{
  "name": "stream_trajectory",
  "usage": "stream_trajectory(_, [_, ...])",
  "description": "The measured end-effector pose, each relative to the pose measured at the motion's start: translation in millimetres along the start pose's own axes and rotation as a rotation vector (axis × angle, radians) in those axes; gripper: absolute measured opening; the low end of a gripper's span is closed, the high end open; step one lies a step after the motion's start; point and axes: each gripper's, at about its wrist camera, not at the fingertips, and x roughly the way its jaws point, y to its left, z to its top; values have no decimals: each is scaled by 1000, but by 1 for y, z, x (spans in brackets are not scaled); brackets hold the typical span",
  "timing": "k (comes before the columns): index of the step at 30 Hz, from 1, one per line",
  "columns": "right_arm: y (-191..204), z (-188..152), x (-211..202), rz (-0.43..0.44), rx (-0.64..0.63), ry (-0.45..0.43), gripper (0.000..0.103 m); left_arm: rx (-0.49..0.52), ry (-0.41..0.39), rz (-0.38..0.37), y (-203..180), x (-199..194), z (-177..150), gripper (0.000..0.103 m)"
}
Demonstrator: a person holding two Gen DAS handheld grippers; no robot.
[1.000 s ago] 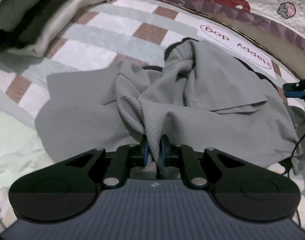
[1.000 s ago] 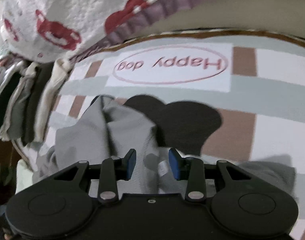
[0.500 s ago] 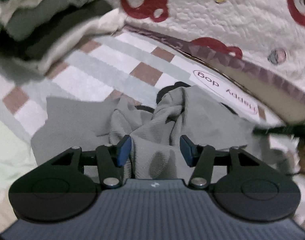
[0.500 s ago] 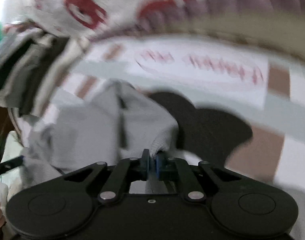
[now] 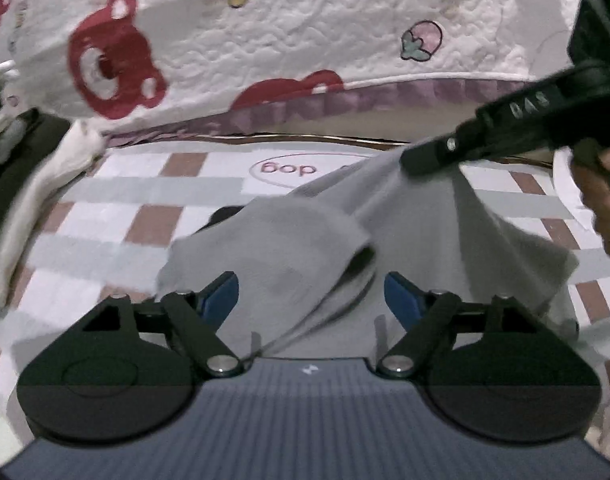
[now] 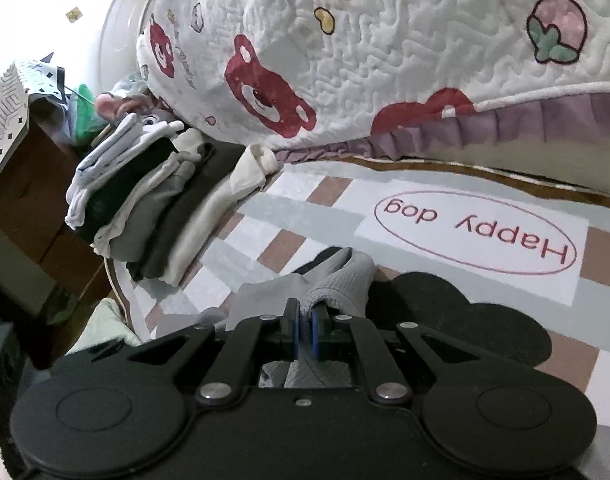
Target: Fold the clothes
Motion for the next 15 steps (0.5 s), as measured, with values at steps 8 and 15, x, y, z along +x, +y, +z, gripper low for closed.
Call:
stream_trajectory(8, [14, -2, -3, -3, -149, 54, 7, -2, 171, 16, 5, 66, -1, 90])
stream_trajectory(15, [8, 3, -7, -42, -108, 76, 7, -176, 228, -37, 22, 69, -10, 70])
